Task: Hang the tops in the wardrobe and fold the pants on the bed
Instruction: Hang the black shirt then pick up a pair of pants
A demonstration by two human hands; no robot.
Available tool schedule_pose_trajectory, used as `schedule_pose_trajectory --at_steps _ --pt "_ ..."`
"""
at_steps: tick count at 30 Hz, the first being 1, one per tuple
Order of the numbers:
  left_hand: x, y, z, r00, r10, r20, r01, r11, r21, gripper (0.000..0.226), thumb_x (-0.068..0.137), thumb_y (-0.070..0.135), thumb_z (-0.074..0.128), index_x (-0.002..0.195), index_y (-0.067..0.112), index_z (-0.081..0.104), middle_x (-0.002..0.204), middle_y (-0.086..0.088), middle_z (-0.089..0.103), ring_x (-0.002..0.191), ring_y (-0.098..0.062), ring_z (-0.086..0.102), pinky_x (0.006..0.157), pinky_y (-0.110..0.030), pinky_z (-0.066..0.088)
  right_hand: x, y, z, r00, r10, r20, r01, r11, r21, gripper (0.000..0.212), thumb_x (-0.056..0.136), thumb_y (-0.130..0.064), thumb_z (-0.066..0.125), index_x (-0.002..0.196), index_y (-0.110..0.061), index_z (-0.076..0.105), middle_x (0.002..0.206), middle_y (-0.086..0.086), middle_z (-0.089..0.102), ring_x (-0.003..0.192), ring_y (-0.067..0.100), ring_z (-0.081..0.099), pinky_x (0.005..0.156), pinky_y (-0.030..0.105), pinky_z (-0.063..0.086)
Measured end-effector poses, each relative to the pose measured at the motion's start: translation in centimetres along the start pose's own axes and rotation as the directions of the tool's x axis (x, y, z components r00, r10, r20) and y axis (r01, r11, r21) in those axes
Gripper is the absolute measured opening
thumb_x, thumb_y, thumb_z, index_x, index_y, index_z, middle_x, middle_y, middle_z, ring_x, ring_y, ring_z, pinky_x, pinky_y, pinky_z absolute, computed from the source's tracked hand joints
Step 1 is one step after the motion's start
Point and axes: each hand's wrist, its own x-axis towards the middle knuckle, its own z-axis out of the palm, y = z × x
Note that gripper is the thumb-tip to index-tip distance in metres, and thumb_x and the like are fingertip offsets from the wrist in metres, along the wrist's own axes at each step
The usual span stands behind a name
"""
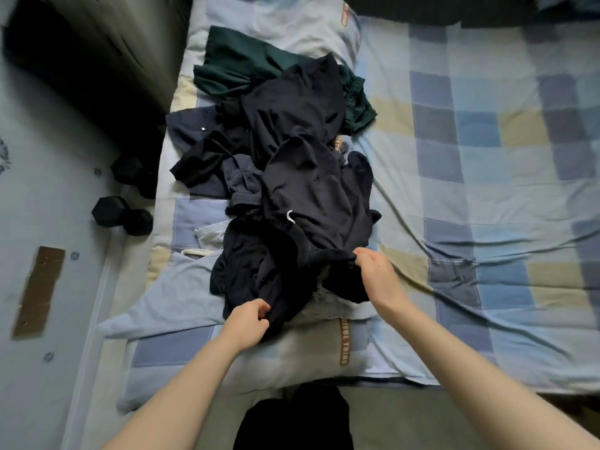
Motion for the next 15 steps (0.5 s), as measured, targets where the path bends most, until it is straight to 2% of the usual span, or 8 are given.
schedule_pose_trajectory --at_steps 1,3,5,7,10,12,14,15 --pt "-0.5 0.2 -0.4 1.0 0.012 0.006 -0.012 1.0 -0.026 0.053 0.089 0.012 0.055 0.141 0.017 0.045 0.135 -0.006 0.056 0.12 -0.025 0.054 0.101 -0.033 0.043 -1.3 -1.3 0.0 1.0 -0.022 -0.006 0.022 1.0 0.02 0.026 0.088 -0.01 0.037 0.066 -0.016 0.025 0.064 0.001 0.024 0.058 0.012 0.022 0.054 0.028 0.017" --pt "-1.9 1.3 -2.3 0.995 0.075 -0.066 -0.084 0.985 -0.151 0.076 0.089 0.016 0.063 0.153 0.025 0.024 0.147 -0.006 0.043 0.129 -0.027 0.048 0.105 -0.039 0.042 -4.3 -4.2 0.1 0.997 -0.078 -0.011 0.078 0.997 0.021 0.034 0.089 -0.008 0.043 0.063 -0.019 0.025 0.06 -0.004 0.023 0.055 0.009 0.023 0.05 0.024 0.018" --pt "-3.1 3.2 -4.6 0.964 0.182 -0.196 -0.233 0.932 -0.28 0.091 0.085 0.023 0.072 0.154 0.037 0.014 0.156 0.001 0.029 0.138 -0.018 0.038 0.111 -0.04 0.038 -7.0 -6.8 0.4 0.992 -0.128 0.021 0.128 0.992 -0.015 0.037 0.088 -0.008 0.05 0.061 -0.019 0.027 0.058 -0.006 0.024 0.055 0.008 0.025 0.052 0.025 0.02" --pt "-4.3 5.5 -7.1 0.917 0.325 -0.231 -0.388 0.861 -0.329 0.097 0.078 0.037 0.077 0.149 0.05 0.013 0.157 0.015 0.021 0.139 -0.006 0.031 0.113 -0.033 0.033 -9.7 -9.0 0.8 0.984 -0.162 0.074 0.164 0.986 -0.02 0.04 0.088 -0.011 0.054 0.059 -0.021 0.029 0.057 -0.009 0.026 0.054 0.006 0.027 0.053 0.025 0.022" --pt "-6.5 8.3 -9.5 0.844 0.519 -0.134 -0.535 0.809 -0.243 0.096 0.065 0.051 0.072 0.141 0.065 0.015 0.151 0.027 0.025 0.137 0.004 0.031 0.11 -0.024 0.032 -13.6 -11.6 1.2 0.969 -0.233 0.084 0.235 0.972 -0.018 0.041 0.09 -0.019 0.058 0.059 -0.022 0.03 0.056 -0.011 0.027 0.053 0.003 0.028 0.052 0.021 0.023" --pt "-8.3 9.2 -10.0 0.793 0.608 -0.041 -0.606 0.779 -0.16 0.099 0.064 0.043 0.074 0.139 0.068 0.015 0.151 0.028 0.028 0.139 0.005 0.031 0.108 -0.021 0.033 -16.3 -13.1 1.1 0.952 -0.303 0.037 0.304 0.953 -0.016 0.041 0.092 -0.02 0.058 0.06 -0.021 0.033 0.056 -0.011 0.03 0.054 0.003 0.03 0.053 0.021 0.024" --pt "-10.2 9.2 -9.4 0.744 0.668 0.034 -0.653 0.736 -0.176 0.103 0.065 0.04 0.083 0.141 0.064 0.019 0.148 0.03 0.035 0.135 0.008 0.036 0.106 -0.018 0.035 -18.6 -14.4 0.6 0.935 -0.352 -0.03 0.352 0.936 0.004 0.038 0.094 -0.017 0.057 0.059 -0.021 0.041 0.056 -0.013 0.037 0.055 0.001 0.036 0.055 0.02 0.029" --pt "-11.7 9.4 -9.2 0.734 0.678 0.037 -0.659 0.724 -0.205 0.095 0.067 0.042 0.083 0.14 0.062 0.026 0.143 0.032 0.042 0.13 0.009 0.042 0.104 -0.018 0.038 -20.3 -15.1 0.2 0.928 -0.367 -0.066 0.368 0.93 0.016 0.037 0.095 -0.016 0.057 0.06 -0.022 0.047 0.056 -0.015 0.042 0.056 -0.001 0.04 0.057 0.018 0.031"
